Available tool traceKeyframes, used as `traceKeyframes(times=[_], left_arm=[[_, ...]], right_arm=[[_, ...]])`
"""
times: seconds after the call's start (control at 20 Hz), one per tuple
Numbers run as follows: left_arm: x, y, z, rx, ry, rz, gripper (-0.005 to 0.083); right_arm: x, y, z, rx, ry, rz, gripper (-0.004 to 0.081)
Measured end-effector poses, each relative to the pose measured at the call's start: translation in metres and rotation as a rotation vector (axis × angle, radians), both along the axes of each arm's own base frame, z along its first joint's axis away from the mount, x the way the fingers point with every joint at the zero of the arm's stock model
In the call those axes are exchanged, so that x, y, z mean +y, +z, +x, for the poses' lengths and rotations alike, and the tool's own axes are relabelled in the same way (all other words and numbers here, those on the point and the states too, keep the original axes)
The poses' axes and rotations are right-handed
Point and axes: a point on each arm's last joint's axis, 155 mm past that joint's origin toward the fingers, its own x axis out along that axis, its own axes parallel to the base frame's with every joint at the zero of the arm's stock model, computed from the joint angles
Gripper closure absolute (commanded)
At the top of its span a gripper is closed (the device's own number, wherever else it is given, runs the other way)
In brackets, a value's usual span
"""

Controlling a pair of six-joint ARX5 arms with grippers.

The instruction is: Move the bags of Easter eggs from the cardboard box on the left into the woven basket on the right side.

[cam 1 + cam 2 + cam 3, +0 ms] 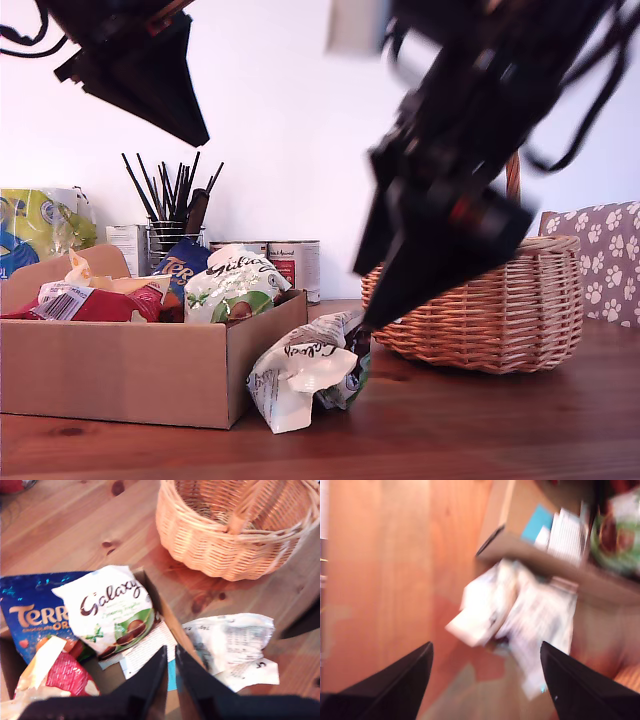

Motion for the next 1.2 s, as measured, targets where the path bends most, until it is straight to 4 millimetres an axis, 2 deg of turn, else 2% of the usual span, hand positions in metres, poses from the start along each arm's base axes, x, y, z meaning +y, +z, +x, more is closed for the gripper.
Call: traceKeyframes(times=[0.15, 0.3, 0.5, 0.6, 0.95, 1.0, 1.2], left_arm=[[0.002, -0.015, -0.006, 0.039, -0.011, -0.002, 0.0750], [-0.004, -0.010, -0.005, 0.025, -0.027, -0.027, 0.0750], [-0.008, -0.009, -0.008, 0.032, -0.049, -0.047, 0.0750], [-0.008, -0.009, -0.008, 0.033, -0.050, -0.048, 0.0750], [-0.011, -0.005, -0.006, 0.016, -0.055, -0.062, 0.0750], [-0.011, -0.005, -0.006, 0.017, -0.056, -0.063, 0.0750], [-0.012, -0.005, -0.006, 0.018, -0.058, -0.064, 0.0750]], right_arm=[[0.008, -0.015, 0.013, -0.056, 0.062, -0.030, 0.0134], [0.006, -0.040, 0.028, -0.079, 0.085, -0.081, 0.0135], [0.007, -0.049, 0.052, -0.092, 0.057, -0.089, 0.0156], [0.009, -0.053, 0.059, -0.081, 0.031, -0.090, 0.0239], [0.007, -0.058, 0.052, 0.029, -0.079, -0.058, 0.0693], [0.007, -0.057, 0.051, 0.043, -0.097, -0.055, 0.0721], [0.005, -0.053, 0.048, 0.106, -0.156, -0.063, 0.0724]])
